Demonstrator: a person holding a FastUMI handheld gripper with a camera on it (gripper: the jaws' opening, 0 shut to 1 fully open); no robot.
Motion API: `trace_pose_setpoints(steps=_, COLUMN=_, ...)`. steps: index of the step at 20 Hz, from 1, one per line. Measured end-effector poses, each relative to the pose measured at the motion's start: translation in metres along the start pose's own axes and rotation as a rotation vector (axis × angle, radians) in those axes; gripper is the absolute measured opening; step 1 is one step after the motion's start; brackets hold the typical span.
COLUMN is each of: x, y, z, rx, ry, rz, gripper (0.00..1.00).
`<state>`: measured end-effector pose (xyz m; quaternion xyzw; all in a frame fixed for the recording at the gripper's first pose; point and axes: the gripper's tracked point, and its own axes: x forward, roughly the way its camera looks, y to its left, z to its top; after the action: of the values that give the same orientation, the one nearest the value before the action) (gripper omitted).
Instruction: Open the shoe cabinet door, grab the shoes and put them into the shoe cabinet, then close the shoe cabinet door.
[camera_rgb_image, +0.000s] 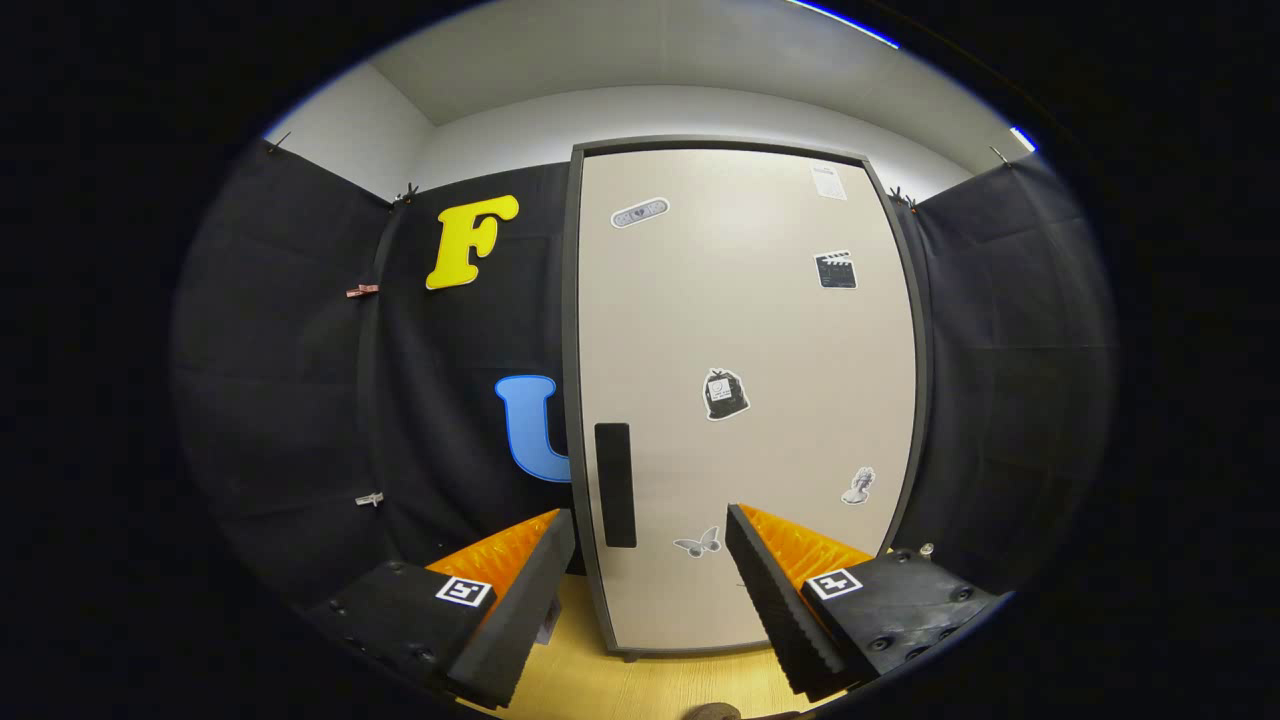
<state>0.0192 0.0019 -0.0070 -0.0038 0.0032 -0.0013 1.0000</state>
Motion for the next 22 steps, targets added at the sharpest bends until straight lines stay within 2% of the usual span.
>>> trace_pose_setpoints(steps=5, x=0.011, y=0.004, z=-0.001, rx=0.012, ry=-0.005, rz=0.004, gripper=0.98)
trace_pose_setpoints(steps=11, x=0.045, y=0.017, z=-0.012, rx=0.027, ry=0.014, rz=0.01, gripper=0.97)
trace_pose_setpoints(steps=15, x=0.071, y=0.022, z=-0.021, rx=0.037, ry=0.026, rz=-0.005, gripper=0.94)
trace_pose_setpoints(steps=18, x=0.092, y=0.023, z=-0.028, rx=0.04, ry=0.036, rz=-0.019, gripper=0.87)
trace_pose_setpoints(steps=22, x=0.114, y=0.022, z=-0.037, rx=0.04, ry=0.049, rz=-0.047, gripper=0.87)
